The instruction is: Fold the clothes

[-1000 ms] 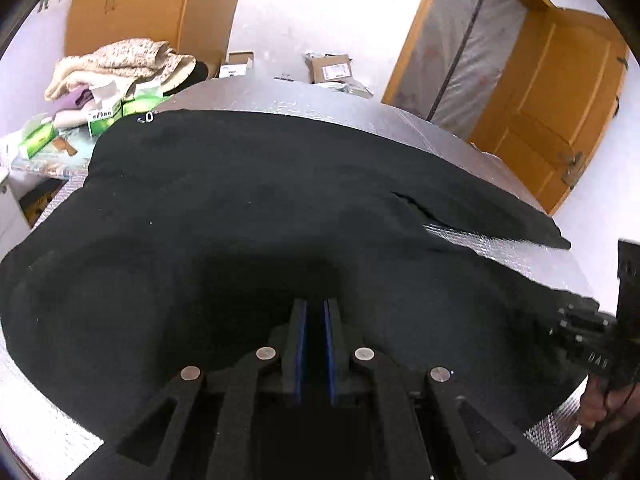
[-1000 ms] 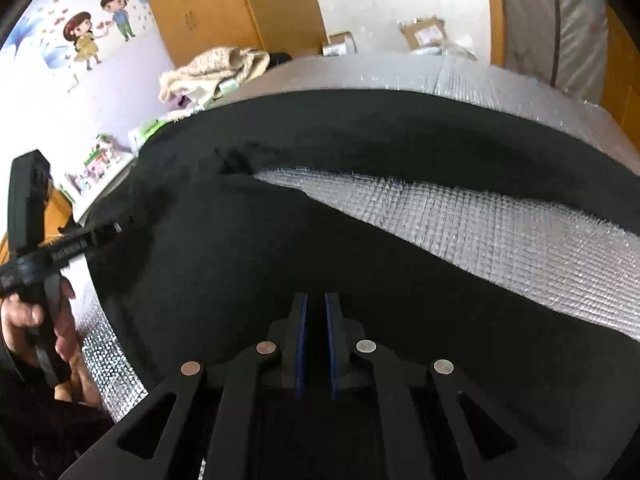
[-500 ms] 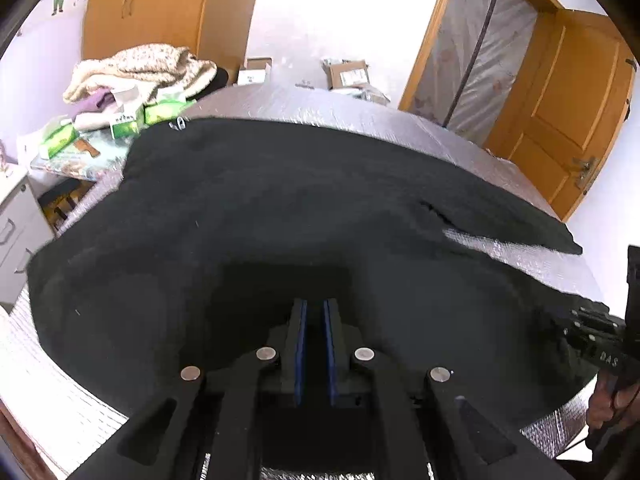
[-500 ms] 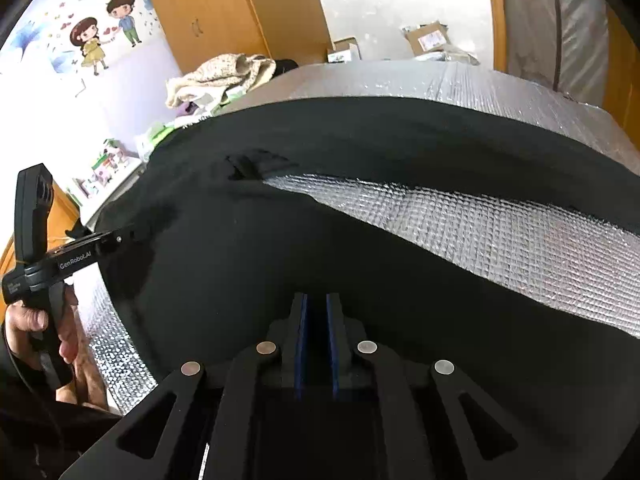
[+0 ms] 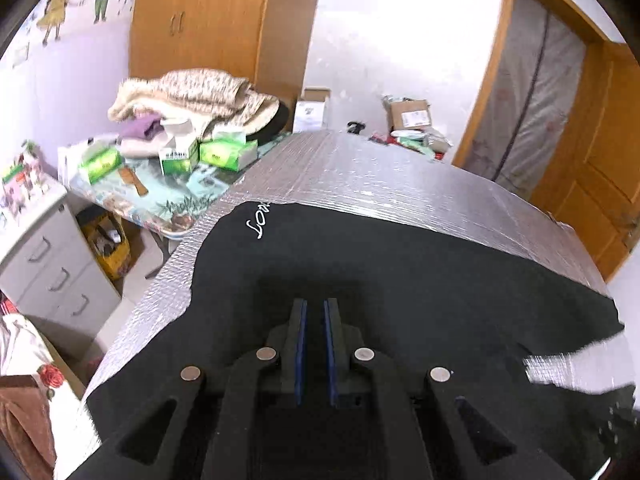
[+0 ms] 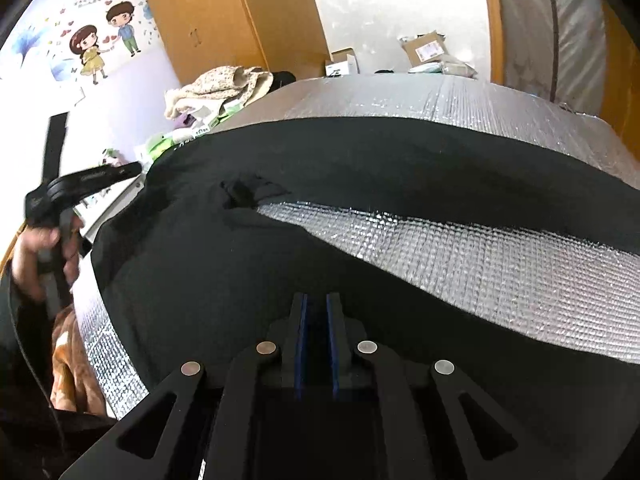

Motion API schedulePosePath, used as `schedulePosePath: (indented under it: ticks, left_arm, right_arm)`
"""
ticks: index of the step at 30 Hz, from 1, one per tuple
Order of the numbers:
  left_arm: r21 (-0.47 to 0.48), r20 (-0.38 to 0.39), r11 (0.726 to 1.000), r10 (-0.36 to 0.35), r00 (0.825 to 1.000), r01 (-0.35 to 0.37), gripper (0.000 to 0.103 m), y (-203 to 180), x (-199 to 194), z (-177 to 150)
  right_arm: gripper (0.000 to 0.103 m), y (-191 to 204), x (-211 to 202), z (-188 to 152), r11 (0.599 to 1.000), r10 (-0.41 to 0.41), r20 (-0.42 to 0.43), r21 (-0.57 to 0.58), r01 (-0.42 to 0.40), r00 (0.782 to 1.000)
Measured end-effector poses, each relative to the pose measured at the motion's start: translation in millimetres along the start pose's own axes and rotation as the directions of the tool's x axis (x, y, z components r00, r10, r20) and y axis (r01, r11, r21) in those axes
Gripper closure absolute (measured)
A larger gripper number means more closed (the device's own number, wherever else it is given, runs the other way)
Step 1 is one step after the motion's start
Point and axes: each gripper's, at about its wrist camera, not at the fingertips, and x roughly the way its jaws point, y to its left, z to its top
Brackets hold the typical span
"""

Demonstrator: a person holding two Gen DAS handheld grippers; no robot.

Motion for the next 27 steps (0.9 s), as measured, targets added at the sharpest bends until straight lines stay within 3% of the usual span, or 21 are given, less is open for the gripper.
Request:
schedulePosePath:
  ticks: [4, 8, 14, 20, 22, 27]
  left_arm:
    - [-0.06, -0.111, 0.998, -0.01, 0.994, 0.004, 0.096, 15.6, 42.7, 7.1]
    - [-0.045, -0.111, 0.999, -0.01, 0.994, 0.005, 0.096, 13.2, 43.5, 2.7]
    - [-0.018, 0.02, 0.998, -0.053, 0.998, 0.053, 0.096, -2.3, -7.3, 2.8]
    - [0.086, 0.132, 0.993, -0.093, 0.987, 0.082, 0.096, -38.8, -59.1, -0.5]
    - [0.137, 0.16, 0.988, -0.088, 0.983, 0.066, 0.096, -55.6, -69.4, -3.7]
    - [0.288, 0.213, 0.956, -0.002, 0.977, -0.061, 0.096, -98.8, -75.1, -14.3]
  right_arm:
    - [0.093, -3.7, 0.1, 4.2, 1.0, -0.01, 0.002, 0.009, 0.01, 1.0]
    - [0.093, -9.2, 0.2, 7.0, 0.999, -0.027, 0.0, 0.021, 0.027, 1.0]
    - [0.093, -16.0, -6.7, 12.3, 0.999, -0.022, 0.022, 0.034, 0.021, 1.0]
    - [0.093, -19.2, -20.1, 15.2, 0.999, -0.012, 0.061, 0.041, 0.01, 0.998]
    - [0.093, -17.6, -24.2, 16.5, 0.999, -0.015, 0.073, 0.034, 0.013, 0.997]
    - [0.093, -15.5, -35.0, 21.3, 0.999, -0.028, 0.113, 0.025, 0.026, 0.993]
